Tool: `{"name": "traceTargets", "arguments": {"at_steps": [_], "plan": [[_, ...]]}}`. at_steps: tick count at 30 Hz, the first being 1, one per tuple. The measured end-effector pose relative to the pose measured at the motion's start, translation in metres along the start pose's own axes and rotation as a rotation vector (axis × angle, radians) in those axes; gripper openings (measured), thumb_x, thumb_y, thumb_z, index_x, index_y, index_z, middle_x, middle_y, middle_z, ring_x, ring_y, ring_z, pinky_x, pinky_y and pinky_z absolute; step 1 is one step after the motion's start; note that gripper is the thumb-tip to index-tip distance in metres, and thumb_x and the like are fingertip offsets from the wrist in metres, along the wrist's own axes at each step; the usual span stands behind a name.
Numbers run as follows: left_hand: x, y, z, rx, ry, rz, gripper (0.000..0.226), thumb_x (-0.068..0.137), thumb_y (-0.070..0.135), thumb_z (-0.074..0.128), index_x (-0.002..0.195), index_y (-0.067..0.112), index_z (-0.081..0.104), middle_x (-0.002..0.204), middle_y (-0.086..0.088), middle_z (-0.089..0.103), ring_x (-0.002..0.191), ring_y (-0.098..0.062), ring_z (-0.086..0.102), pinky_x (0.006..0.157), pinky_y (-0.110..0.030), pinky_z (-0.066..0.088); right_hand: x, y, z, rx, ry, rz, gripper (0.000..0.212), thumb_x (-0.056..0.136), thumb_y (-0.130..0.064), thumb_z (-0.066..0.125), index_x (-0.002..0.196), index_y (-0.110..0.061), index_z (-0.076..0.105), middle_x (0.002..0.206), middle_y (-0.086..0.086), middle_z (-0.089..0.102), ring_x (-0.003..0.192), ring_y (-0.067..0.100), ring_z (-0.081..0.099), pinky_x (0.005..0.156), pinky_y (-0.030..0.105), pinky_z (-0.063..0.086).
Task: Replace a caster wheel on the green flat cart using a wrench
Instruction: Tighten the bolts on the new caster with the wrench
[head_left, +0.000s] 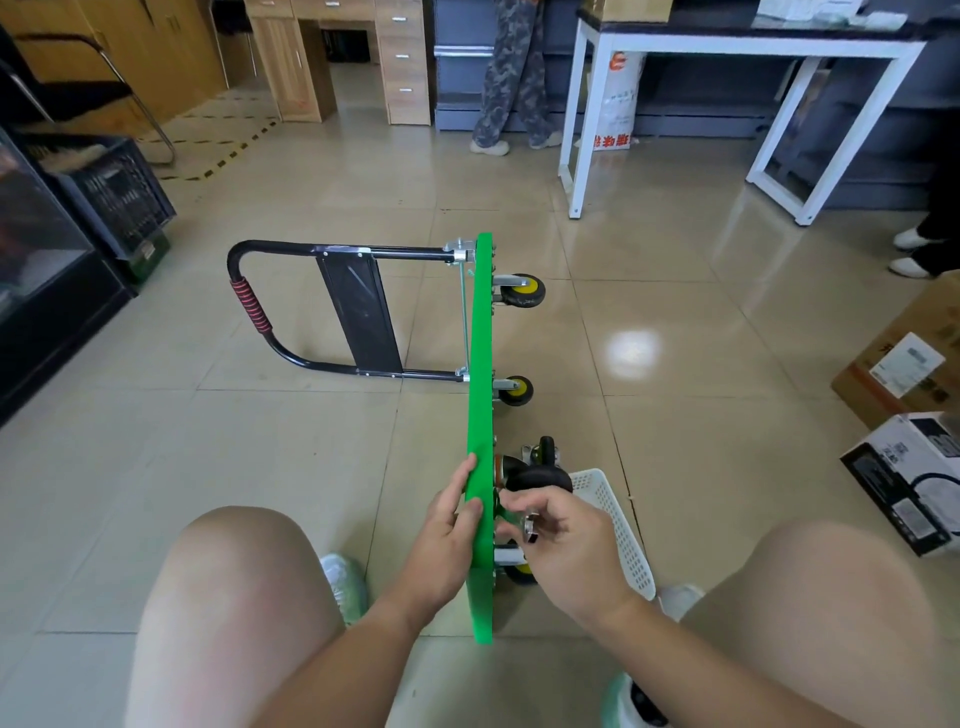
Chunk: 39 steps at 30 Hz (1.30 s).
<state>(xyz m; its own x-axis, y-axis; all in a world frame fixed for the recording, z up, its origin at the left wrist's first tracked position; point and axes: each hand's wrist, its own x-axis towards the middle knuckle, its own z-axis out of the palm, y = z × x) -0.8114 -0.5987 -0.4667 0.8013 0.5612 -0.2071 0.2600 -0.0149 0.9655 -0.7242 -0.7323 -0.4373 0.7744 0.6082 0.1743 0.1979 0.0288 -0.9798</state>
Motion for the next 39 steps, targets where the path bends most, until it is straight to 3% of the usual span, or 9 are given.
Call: {"name": "traceTargets", "arguments": {"at_steps": [7,13,17,20,26,29,32,36,39], "plan": [[0.002,-0.003,0.0,0.004,0.004,0.008,0.052,0.111,0.031,0.041,0.137,0.076,0.037,0.156,0.012,0.043,0.135,0.007,0.047,0.122,-0.036,0.035,0.005,0.003,0.001,0.014,0.015,-0.009,0.065,0.078,0.021,0.071,0.086,-0.043,0.073,0.099,-0.006,0.075,0.101,0.019,0.073,0.084,0.041,0.061],[0.002,-0.002,0.001,0.0,0.009,0.014,0.05,0.112,0.025,0.04,0.14,0.066,0.038,0.156,0.013,0.045,0.139,0.004,0.045,0.121,-0.027,0.033,0.005,0.018,0.0,0.049,-0.077,0.088,0.06,0.081,0.022,0.066,0.084,-0.038,0.074,0.106,0.006,0.075,0.1,0.03,0.073,0.083,0.055,0.059],[0.004,-0.005,0.001,0.018,0.008,0.018,0.05,0.112,0.025,0.041,0.141,0.066,0.036,0.157,0.012,0.044,0.14,0.007,0.042,0.119,-0.021,0.031,0.016,0.007,0.006,-0.073,-0.074,0.059,0.041,0.083,-0.002,0.068,0.085,-0.043,0.071,0.101,-0.005,0.077,0.094,0.017,0.075,0.085,0.04,0.06],[0.005,-0.007,0.0,0.026,0.012,0.019,0.052,0.111,0.027,0.042,0.14,0.07,0.036,0.156,0.016,0.042,0.139,0.016,0.036,0.12,-0.023,0.028,0.042,-0.005,0.01,-0.112,-0.035,0.125,0.037,0.081,-0.001,0.075,0.084,-0.037,0.07,0.092,-0.012,0.077,0.089,0.005,0.074,0.088,0.028,0.058],[0.005,-0.006,-0.001,0.046,-0.007,0.0,0.052,0.112,0.028,0.041,0.141,0.071,0.034,0.151,0.022,0.041,0.13,0.025,0.037,0.114,-0.015,0.03,0.1,-0.014,0.01,-0.131,-0.008,0.254,0.032,0.079,0.0,0.077,0.085,-0.031,0.071,0.083,-0.014,0.076,0.084,0.001,0.073,0.085,0.027,0.058],[0.007,-0.008,-0.003,0.048,-0.005,-0.002,0.053,0.111,0.029,0.042,0.143,0.07,0.035,0.153,0.022,0.041,0.135,0.019,0.038,0.118,-0.019,0.03,0.115,-0.015,0.009,-0.122,-0.1,0.361,0.025,0.081,-0.003,0.079,0.091,-0.025,0.073,0.088,-0.005,0.078,0.087,0.011,0.075,0.084,0.034,0.061],[0.007,-0.007,-0.003,0.068,-0.014,-0.001,0.052,0.112,0.027,0.041,0.143,0.068,0.032,0.15,0.025,0.04,0.125,0.03,0.036,0.101,-0.002,0.029,0.117,-0.025,0.003,-0.094,-0.084,0.384,0.021,0.083,-0.001,0.078,0.094,-0.018,0.071,0.091,0.001,0.077,0.088,0.017,0.075,0.078,0.033,0.063],[0.008,-0.007,-0.003,0.047,-0.017,-0.001,0.055,0.111,0.029,0.041,0.137,0.078,0.033,0.152,0.024,0.041,0.13,0.022,0.039,0.112,-0.017,0.032,0.102,-0.048,-0.011,-0.023,0.011,0.264,0.018,0.082,0.005,0.076,0.094,-0.008,0.073,0.086,-0.002,0.077,0.077,0.004,0.073,0.069,0.015,0.057],[0.01,-0.01,-0.001,0.019,-0.008,-0.009,0.052,0.11,0.034,0.041,0.138,0.077,0.035,0.151,0.012,0.047,0.136,-0.001,0.048,0.118,-0.035,0.038,0.078,-0.053,-0.018,0.009,-0.001,0.203,0.023,0.078,0.01,0.076,0.088,-0.01,0.073,0.087,0.001,0.078,0.084,0.01,0.074,0.076,0.019,0.058]]}}
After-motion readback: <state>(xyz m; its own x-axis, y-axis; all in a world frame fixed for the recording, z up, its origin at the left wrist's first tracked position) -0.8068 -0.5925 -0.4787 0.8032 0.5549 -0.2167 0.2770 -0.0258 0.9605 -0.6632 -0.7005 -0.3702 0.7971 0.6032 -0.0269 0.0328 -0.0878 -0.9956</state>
